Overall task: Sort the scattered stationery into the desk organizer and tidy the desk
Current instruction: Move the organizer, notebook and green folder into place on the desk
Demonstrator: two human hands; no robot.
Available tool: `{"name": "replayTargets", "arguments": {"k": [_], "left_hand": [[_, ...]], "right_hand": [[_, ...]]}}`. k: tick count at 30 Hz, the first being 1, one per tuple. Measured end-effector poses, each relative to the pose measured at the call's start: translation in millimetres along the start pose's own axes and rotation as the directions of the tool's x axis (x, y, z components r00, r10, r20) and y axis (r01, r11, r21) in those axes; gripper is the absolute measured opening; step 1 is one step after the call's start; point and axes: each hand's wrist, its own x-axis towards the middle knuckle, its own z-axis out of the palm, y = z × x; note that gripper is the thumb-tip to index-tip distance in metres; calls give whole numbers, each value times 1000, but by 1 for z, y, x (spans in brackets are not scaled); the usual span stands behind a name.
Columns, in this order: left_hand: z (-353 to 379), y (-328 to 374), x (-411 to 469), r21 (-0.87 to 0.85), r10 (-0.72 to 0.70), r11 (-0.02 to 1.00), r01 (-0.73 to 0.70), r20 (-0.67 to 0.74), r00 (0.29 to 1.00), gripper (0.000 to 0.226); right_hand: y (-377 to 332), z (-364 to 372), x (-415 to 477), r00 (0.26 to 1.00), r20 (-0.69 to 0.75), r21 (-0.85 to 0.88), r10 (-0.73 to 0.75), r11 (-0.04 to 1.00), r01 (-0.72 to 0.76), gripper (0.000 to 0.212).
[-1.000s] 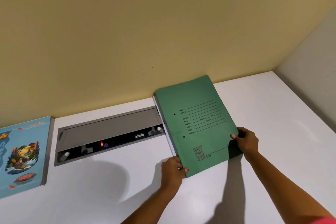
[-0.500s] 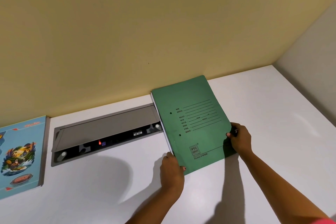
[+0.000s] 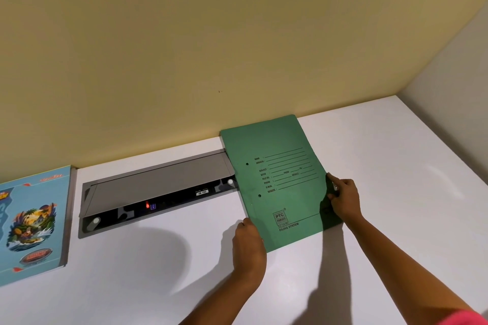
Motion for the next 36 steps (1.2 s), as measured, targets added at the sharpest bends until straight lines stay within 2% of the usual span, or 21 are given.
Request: {"name": "replayTargets", "arguments": {"k": [7, 10, 12, 13, 15, 16, 17, 21, 26, 31, 36], "left_hand": [[-8, -6, 12, -123, -54, 991, 56, 19, 998, 16], [-4, -10, 15, -144, -70, 987, 69, -4, 998, 15], [-1, -11, 14, -170, -128, 977, 128, 11, 992, 19], [0, -11, 12, -194, -170, 966, 173, 29, 985, 23], [0, -10, 10, -236, -238, 939, 250, 80, 968, 27], [1, -8, 9, -258, -252, 928, 270, 101, 962, 27], [1, -7, 8, -284, -254, 918, 278, 117, 960, 25], [1, -3, 8, -352, -260, 888, 295, 145, 955, 19], [2, -5, 5, -378, -233, 885, 271, 143, 962, 10], [5, -8, 5, -387, -186, 896, 219, 121, 975, 10], [10, -12, 6, -312, -129, 939, 145, 73, 989, 13]], "right_hand": [[-6, -1, -6, 1000, -6, 36, -14, 999, 14, 61], [-11, 3, -22, 978, -189, 118, 83, 991, -62, 61], [-16, 7, -38, 901, -317, 279, 296, 937, -209, 61], [-18, 8, -45, 829, -327, 393, 455, 863, -318, 60], [-24, 9, -57, 652, -200, 585, 731, 623, -519, 57], [-24, 10, -61, 600, -118, 609, 791, 535, -586, 57], [-24, 11, -65, 587, -60, 600, 807, 499, -625, 57], [-22, 19, -70, 657, 11, 544, 754, 547, -637, 45], [-17, 14, -69, 675, 48, 591, 737, 524, -614, 24], [-28, 15, -69, 665, 15, 486, 746, 576, -657, 45], [-31, 15, -64, 657, 10, 463, 754, 578, -671, 48]]}}
